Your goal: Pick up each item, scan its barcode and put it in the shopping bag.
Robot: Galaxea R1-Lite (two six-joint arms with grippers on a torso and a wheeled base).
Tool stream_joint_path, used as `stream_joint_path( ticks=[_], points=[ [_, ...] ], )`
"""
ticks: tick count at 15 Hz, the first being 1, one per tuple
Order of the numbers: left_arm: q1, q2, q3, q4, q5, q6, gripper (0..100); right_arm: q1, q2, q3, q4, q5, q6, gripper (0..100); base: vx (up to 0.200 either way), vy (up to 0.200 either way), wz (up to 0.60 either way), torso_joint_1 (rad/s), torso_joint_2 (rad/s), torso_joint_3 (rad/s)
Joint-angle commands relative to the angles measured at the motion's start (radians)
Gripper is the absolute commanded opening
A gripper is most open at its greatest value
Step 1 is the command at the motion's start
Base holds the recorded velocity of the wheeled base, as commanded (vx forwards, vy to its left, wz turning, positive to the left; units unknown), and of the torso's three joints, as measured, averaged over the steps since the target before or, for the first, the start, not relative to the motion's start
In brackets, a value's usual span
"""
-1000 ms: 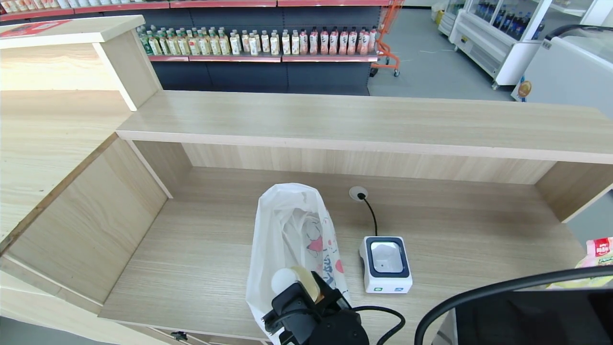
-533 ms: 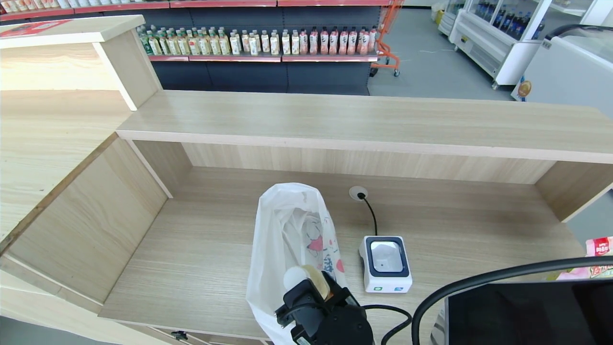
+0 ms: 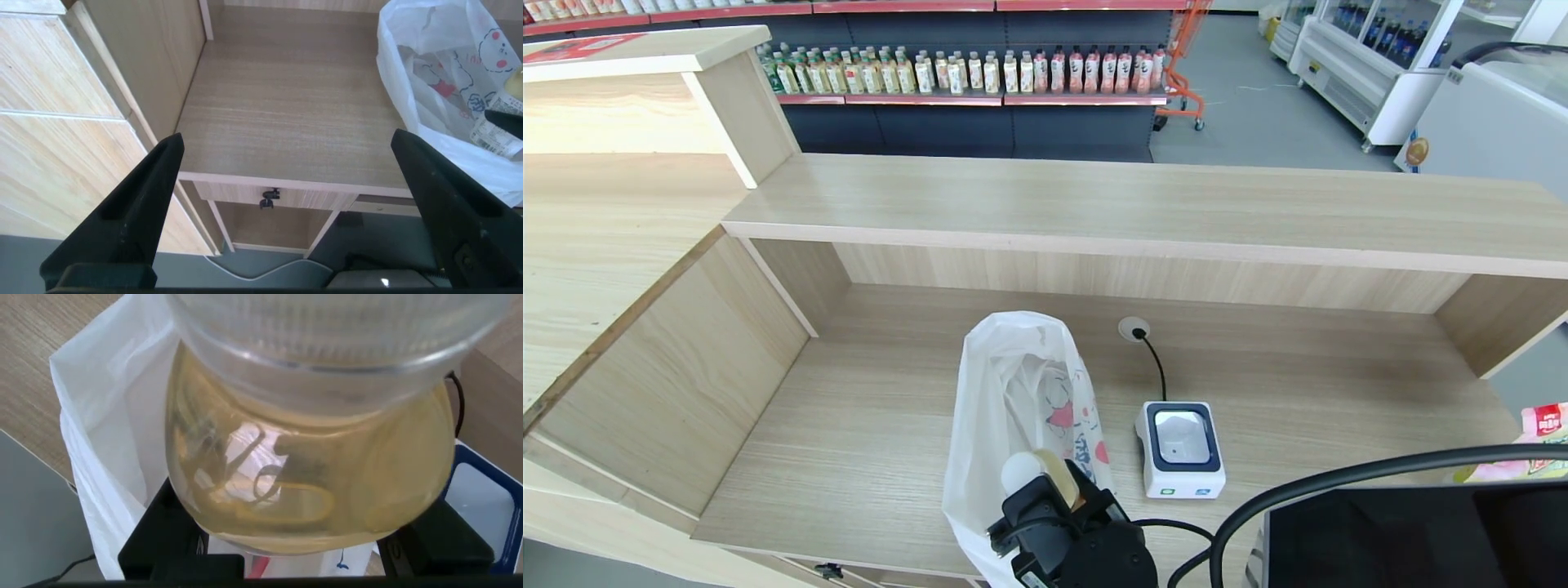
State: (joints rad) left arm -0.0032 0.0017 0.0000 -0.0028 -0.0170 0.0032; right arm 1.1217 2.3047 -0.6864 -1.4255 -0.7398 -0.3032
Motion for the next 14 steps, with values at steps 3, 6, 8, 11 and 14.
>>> stream_joint_path(
  ticks=[3, 6, 8, 11, 14],
  points=[
    [0.000, 0.000, 0.000, 0.000, 0.000, 0.000, 100, -0.002, 0.024, -0.002, -0.006, 0.003, 0.004, 0, 0.000, 0.000, 0.00, 0.000, 0.00, 0.000],
    [0.000, 0.000, 0.000, 0.000, 0.000, 0.000, 100, -0.002, 0.036, -0.022, -0.009, 0.005, 0.010, 0, 0.000, 0.000, 0.00, 0.000, 0.00, 0.000],
    [0.000, 0.000, 0.000, 0.000, 0.000, 0.000, 100, -0.002, 0.042, -0.024, -0.009, 0.005, 0.010, 0, 0.000, 0.000, 0.00, 0.000, 0.00, 0.000],
    [0.000, 0.000, 0.000, 0.000, 0.000, 0.000, 100, -0.002, 0.048, -0.024, -0.009, 0.005, 0.018, 100, 0.000, 0.000, 0.00, 0.000, 0.00, 0.000],
    [-0.001, 0.000, 0.000, 0.000, 0.000, 0.000, 100, -0.002, 0.048, -0.021, -0.016, 0.005, 0.018, 100, 0.000, 0.000, 0.00, 0.000, 0.00, 0.000]
  ],
)
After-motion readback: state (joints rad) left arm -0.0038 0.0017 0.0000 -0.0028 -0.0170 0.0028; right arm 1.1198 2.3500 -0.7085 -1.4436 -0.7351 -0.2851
